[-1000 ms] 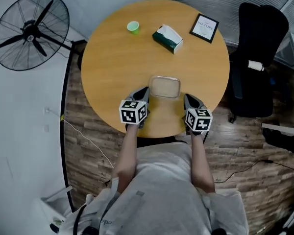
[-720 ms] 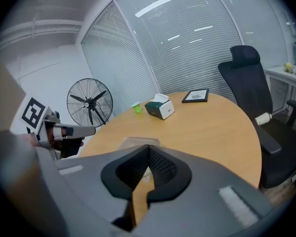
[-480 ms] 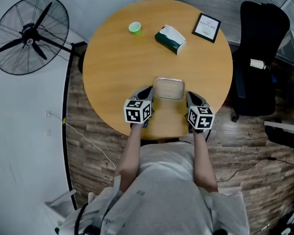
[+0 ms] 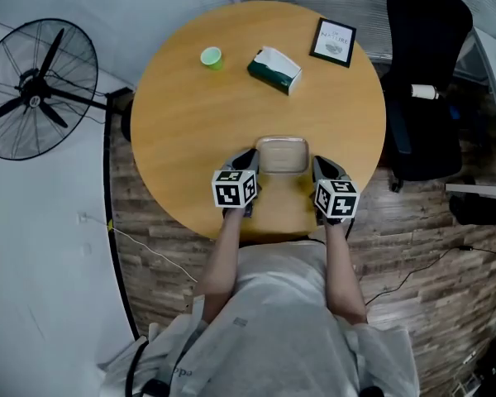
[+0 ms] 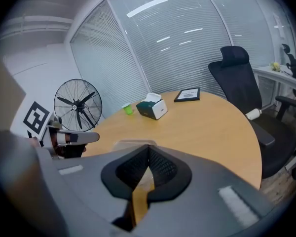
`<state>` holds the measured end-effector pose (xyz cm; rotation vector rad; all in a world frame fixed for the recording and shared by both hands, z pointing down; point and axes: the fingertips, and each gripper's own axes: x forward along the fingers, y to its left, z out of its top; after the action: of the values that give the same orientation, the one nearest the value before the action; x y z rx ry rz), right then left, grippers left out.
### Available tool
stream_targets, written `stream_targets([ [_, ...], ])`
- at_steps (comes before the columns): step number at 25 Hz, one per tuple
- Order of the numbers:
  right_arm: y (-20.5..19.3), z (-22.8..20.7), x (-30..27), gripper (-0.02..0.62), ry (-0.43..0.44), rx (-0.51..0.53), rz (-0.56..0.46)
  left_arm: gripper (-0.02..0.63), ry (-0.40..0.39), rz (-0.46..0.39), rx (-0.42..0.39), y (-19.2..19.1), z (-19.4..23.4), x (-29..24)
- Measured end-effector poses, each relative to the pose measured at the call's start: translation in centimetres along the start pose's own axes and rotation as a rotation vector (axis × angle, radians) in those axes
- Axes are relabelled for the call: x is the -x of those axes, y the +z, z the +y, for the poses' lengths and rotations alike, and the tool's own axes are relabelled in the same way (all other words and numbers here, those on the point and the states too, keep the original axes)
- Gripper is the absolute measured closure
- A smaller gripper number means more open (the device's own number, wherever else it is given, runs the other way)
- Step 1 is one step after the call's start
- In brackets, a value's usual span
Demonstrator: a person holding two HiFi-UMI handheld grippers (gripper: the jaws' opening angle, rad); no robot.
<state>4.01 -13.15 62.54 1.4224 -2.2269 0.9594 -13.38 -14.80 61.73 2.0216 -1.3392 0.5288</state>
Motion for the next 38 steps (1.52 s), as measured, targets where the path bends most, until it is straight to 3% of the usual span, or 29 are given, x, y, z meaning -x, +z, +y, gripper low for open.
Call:
stream_targets([
  [6,-0.9,0.1,-0.7,0.594,-0.018,-0.023,0.016,0.555,-0.014,0.035,0.011,-0.9,0.2,-0.9],
  [20,-2.6,0.1,-3.0,0.442,-0.027,-0.060,0.069,0.391,-0.003,0.137,0.016,-4.0,0.4,-2.6],
  [25,-3.0,0.4,-3.7,0.407,-0.019,-0.053,0.096,0.377,-0.023,0.151,0.060,-4.5,0.3,-3.2],
  [30,-3.6,-0.1,-4.0,0.382,-0.012,-0.129,0.101,0.360,-0.020,0.156,0.091,-4.9,0.5,-3.4],
  [38,-4.3,-0.1,-4.5,0.377,-0.012,-0.136,0.119,0.356,-0.022,0.163,0.100,-5.0,0.2,-3.8],
])
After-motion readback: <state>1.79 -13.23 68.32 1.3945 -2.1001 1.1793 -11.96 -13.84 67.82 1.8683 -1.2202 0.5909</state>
